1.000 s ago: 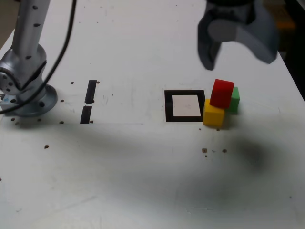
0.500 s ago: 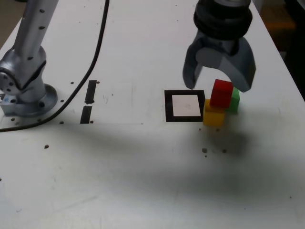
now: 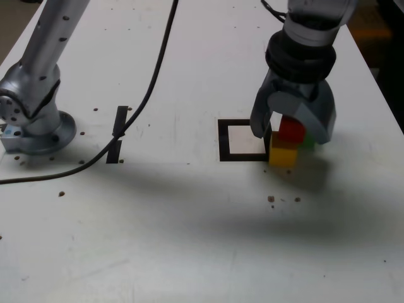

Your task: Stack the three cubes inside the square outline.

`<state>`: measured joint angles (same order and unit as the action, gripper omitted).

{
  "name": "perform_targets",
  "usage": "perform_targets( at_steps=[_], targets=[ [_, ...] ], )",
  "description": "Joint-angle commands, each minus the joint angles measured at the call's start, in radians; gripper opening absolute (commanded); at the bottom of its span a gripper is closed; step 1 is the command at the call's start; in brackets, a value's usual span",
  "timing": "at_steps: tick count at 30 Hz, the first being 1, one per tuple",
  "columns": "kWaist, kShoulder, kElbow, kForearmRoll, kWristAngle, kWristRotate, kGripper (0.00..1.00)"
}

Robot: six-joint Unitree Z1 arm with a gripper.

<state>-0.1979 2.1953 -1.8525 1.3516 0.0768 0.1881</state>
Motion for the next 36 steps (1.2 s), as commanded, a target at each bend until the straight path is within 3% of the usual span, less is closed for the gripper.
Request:
perform_targets(
  at_steps=[1,5,17,21,25,30,36],
  targets=[
    [0.001,0.001,-0.005,-0.001,-0.004,0.001,0.67],
    [0.001,0.006,-0.014,0.001,-0.006,0.001,0.48],
    [0.001,0.017,-0.044,0.013,0.025,-0.002,0.27],
    [0.001,-0.022,-0.050,0.089,0.069,-0.023,0.26],
    [0.000,-0.124,0.009,0.213,0.116,-0.050,0.26],
    [0.001,-0.139,0.117,0.181,0.085,-0.052,0.26],
    [0.001,-0.089,0.271,-0.004,0.018,-0.051,0.26]
  ],
)
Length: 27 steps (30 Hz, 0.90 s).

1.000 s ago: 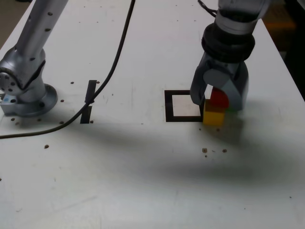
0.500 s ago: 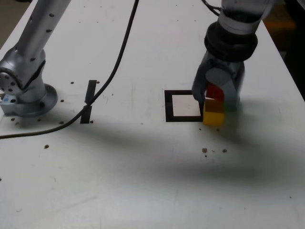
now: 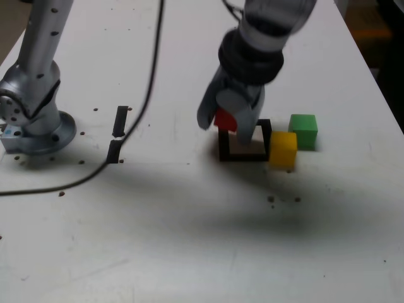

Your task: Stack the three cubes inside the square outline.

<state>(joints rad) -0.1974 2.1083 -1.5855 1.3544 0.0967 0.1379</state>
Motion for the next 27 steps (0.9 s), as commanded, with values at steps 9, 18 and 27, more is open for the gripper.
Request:
perform_targets(
  at_steps=[9,18,27],
  targets=[
    [0.000,0.001,0.030,-0.072,0.002,-0.001,0.26],
    [-0.002,0.013,-0.003,-0.144,0.002,-0.008,0.26],
    [-0.004,-0.018,0.020,-0.136,0.027,-0.032,0.26]
  ],
)
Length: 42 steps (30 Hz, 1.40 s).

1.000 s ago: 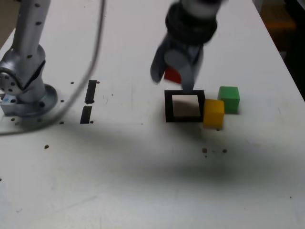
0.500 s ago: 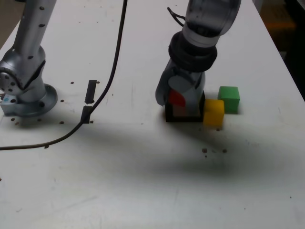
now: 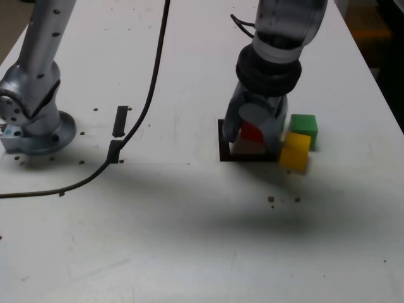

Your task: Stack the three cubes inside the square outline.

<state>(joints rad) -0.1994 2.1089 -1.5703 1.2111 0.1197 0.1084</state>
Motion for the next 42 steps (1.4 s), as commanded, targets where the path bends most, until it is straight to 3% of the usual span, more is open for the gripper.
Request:
perform_targets(
  at_steps=[1,5,9,20,42],
  targets=[
    [-0.002,-0.036,0.017,0.020,0.012,-0.009,0.26],
    [0.000,-0.098,0.063,0.044,0.018,-0.023,0.26],
    [0.001,-0.107,0.081,0.004,-0.008,-0.046,0.26],
    [0.001,-0.104,0.112,-0.074,-0.029,-0.257,0.26],
    [0.009,-0.053,0.142,-0.135,-0.033,-0.263,0.27]
  ],
)
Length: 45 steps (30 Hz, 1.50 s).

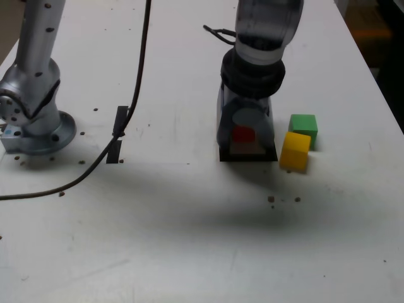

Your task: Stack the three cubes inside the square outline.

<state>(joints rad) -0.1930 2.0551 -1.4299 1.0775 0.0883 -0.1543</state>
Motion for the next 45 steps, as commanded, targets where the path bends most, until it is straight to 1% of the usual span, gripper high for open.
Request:
perform_targets(
  at_steps=[1,5,9,11,12,14,16,19,22,26,28,34,36,38,42,45],
  targets=[
    [0.003,0.002,0.002,-0.006,-0.002,0.001,0.27],
    [0.003,0.006,0.003,-0.017,-0.005,0.003,0.29],
    [0.003,0.010,0.003,-0.022,-0.007,0.007,0.34],
    [0.003,0.010,0.003,-0.021,-0.010,0.010,0.42],
    [0.003,0.010,0.001,-0.018,-0.014,0.014,0.50],
    [0.003,0.009,-0.001,-0.014,-0.019,0.021,0.62],
    [0.003,0.005,-0.004,-0.010,-0.023,0.027,0.72],
    [0.003,-0.005,-0.009,-0.001,-0.023,0.034,0.79],
    [0.003,-0.030,-0.022,0.024,-0.012,0.036,0.85],
    [-0.004,-0.062,-0.063,0.075,-0.006,0.036,0.89],
    [-0.018,-0.078,-0.104,0.114,0.005,0.036,0.91],
    [-0.088,-0.096,-0.285,0.267,0.081,0.054,0.97],
    [-0.109,-0.086,-0.347,0.309,0.097,0.083,0.99],
    [-0.121,-0.066,-0.394,0.330,0.094,0.122,1.00],
    [-0.128,-0.005,-0.449,0.334,0.067,0.180,1.00],
    [-0.128,0.046,-0.480,0.332,0.048,0.199,1.00]
  ],
)
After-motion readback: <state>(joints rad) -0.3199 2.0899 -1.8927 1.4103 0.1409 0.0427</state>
